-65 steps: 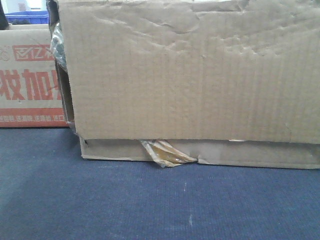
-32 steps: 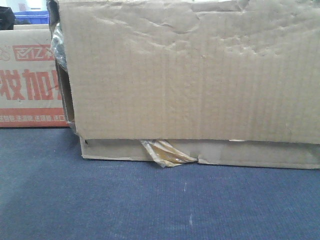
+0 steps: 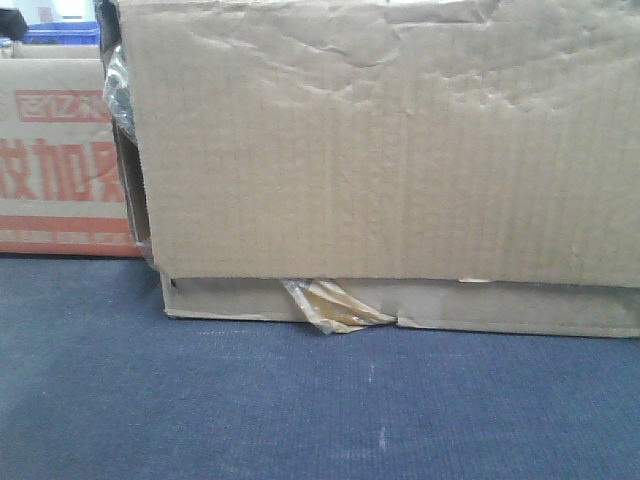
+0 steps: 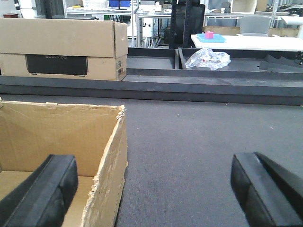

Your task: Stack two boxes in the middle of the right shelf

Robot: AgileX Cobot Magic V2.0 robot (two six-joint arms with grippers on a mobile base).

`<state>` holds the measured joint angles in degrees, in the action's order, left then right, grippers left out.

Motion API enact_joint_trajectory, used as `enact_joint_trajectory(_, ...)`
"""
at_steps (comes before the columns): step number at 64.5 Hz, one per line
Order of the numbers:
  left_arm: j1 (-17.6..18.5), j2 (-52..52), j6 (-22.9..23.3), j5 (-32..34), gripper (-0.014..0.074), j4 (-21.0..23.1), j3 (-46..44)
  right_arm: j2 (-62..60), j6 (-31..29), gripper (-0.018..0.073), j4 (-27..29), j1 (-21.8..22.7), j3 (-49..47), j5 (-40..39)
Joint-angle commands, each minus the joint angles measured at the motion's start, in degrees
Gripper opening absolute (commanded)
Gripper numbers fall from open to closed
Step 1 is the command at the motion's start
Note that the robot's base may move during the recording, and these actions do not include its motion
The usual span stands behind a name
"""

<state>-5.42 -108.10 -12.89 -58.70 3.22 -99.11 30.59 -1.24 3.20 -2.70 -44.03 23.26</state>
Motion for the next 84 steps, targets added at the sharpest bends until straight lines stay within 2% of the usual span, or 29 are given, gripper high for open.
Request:
enact_joint_trajectory(1,-0.8,3.3,2.0,-0.3,-0.0111,-0.9,-0.6,0.2,0.0,0.0558,-0.4,-0.2,-0.3,-0.6)
enact_joint_trajectory(9,-1.5,7.8,3.1,-0.3,-0.0111,-3.5,-0.6,0.2,0.0,0.0558,-0.4,-0.3,-0.3,-0.5)
enact_joint_trajectory(23,-2.4,16.5,5.0,-0.3,-0.0111,-4.1,-2.9,0.2,0.0,0.0558,-0.4,-0.4,-0.3,-0.5)
enact_joint_trajectory(30,-2.2,20.2,7.4,-0.3,-0.0111,-3.2,-6.6,0.2,0.0,0.0558,-0.4,-0.4,-0.3,-0.5)
enact_joint_trajectory(38,-0.8,23.4,9.1,-0.7,-0.0111,0.5,-12.8,0.2,0.0,0.0558,-0.4,-0.4,-0.3,-0.5)
enact_joint_trajectory(47,5.2,24.0,11.9,-1.1,-0.0111,2.9,-20.1,0.2,0.0,0.0558,-0.4,-0.4,-0.3,-0.5)
enact_joint_trajectory(60,19.6,23.3,17.6,1.4,-0.0111,2.5,-22.2,0.2,0.0,0.0558,-0.4,-0.4,-0.3,-0.5)
enact_joint_trajectory(69,27.5,18.5,19.6,2.1,-0.0111,0.9,-22.2,0.2,0.0,0.0558,-0.4,-0.4,-0.3,-0.5)
enact_joint_trajectory(76,30.3,13.9,21.2,2.1,-0.0111,0.5,-22.2,0.2,0.0,0.0558,-0.4,-0.4,-0.3,-0.5)
enact_joint_trajectory(84,30.8,8.7,23.3,2.2,-0.0111,0.4,-22.2,0.2,0.0,0.0558,-0.4,-0.4,-0.3,-0.5)
